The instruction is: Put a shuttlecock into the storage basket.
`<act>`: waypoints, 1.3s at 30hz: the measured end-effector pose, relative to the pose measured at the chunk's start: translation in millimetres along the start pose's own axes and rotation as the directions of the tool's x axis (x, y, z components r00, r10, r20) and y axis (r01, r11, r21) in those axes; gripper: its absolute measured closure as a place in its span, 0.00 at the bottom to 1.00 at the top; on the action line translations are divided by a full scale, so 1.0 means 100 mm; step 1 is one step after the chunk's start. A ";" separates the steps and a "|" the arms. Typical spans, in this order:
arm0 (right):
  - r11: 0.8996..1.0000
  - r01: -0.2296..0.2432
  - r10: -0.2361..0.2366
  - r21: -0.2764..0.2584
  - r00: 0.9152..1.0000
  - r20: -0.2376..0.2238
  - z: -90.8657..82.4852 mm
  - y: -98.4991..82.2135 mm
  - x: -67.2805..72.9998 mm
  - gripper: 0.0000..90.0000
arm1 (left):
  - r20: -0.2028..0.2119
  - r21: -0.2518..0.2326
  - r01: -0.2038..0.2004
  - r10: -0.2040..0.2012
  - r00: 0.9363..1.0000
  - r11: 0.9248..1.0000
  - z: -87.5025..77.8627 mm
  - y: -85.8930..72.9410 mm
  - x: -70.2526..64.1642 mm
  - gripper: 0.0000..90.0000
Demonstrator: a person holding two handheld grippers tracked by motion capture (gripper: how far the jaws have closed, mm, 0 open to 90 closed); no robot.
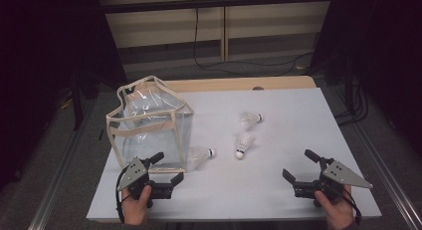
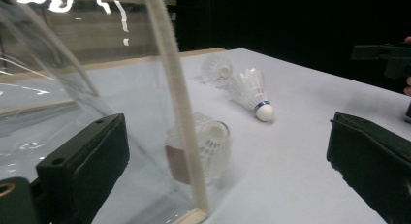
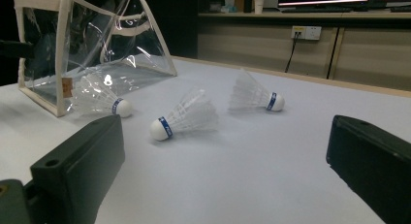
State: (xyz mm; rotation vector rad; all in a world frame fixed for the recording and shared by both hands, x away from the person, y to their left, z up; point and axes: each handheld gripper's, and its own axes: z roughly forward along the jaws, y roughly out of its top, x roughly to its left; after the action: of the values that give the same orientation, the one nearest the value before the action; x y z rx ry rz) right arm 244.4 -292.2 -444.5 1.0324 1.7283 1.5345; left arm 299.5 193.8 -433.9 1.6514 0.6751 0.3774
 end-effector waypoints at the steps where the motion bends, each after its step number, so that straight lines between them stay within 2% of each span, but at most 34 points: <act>1: 1.000 0.001 -0.001 -0.003 1.000 -0.002 0.00 0.00 0.00 0.00 | 0.007 0.002 -0.004 0.004 1.000 1.000 0.01 0.01 -0.01 0.02; 3: 1.000 0.002 -0.002 0.003 1.000 -0.003 0.01 0.00 0.00 0.00 | 0.011 0.001 -0.001 0.001 1.000 1.000 0.04 0.01 -0.02 0.02; 4: 1.000 0.008 -0.007 0.006 1.000 -0.004 0.01 0.00 0.01 0.00 | 0.012 0.000 0.016 -0.016 1.000 1.000 0.05 0.01 -0.04 0.02; 10: 1.000 0.011 -0.011 -0.002 1.000 0.002 0.00 0.01 0.01 0.00 | 0.006 0.022 -0.003 0.003 1.000 1.000 0.09 0.02 -0.07 0.02; 18: 1.000 0.011 -0.011 0.001 1.000 -0.001 0.00 0.01 0.02 0.00 | 0.023 0.029 0.005 -0.006 1.000 1.000 0.15 0.03 -0.12 0.02; 22: 1.000 0.016 -0.016 -0.004 1.000 -0.003 0.01 0.01 0.03 0.00 | 0.013 0.038 0.017 -0.018 1.000 0.999 0.19 0.04 -0.13 0.02; 27: 1.000 0.012 -0.013 -0.008 1.000 -0.001 0.00 0.02 0.02 0.00 | 0.016 0.054 0.002 -0.003 1.000 0.999 0.23 0.03 -0.16 0.02; 31: 1.000 0.006 -0.006 -0.008 1.000 0.002 -0.01 0.02 0.01 0.00 | 0.022 0.069 0.006 -0.008 1.000 0.998 0.27 0.03 -0.18 0.02; 35: 1.000 0.008 -0.008 -0.005 1.000 -0.002 0.00 0.01 0.02 0.00 | 0.002 0.083 0.018 -0.018 1.000 0.996 0.31 0.02 -0.19 0.02; 39: 1.000 0.012 -0.012 -0.005 1.000 -0.013 0.02 0.02 0.05 0.00 | -0.003 0.104 0.009 -0.008 1.000 0.995 0.34 0.02 -0.20 0.02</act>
State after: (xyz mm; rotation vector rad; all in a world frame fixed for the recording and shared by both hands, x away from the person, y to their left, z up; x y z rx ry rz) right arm 243.3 -286.7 -442.9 1.0108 1.7357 1.5400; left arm 304.3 154.4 -436.1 1.7459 0.7135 0.3432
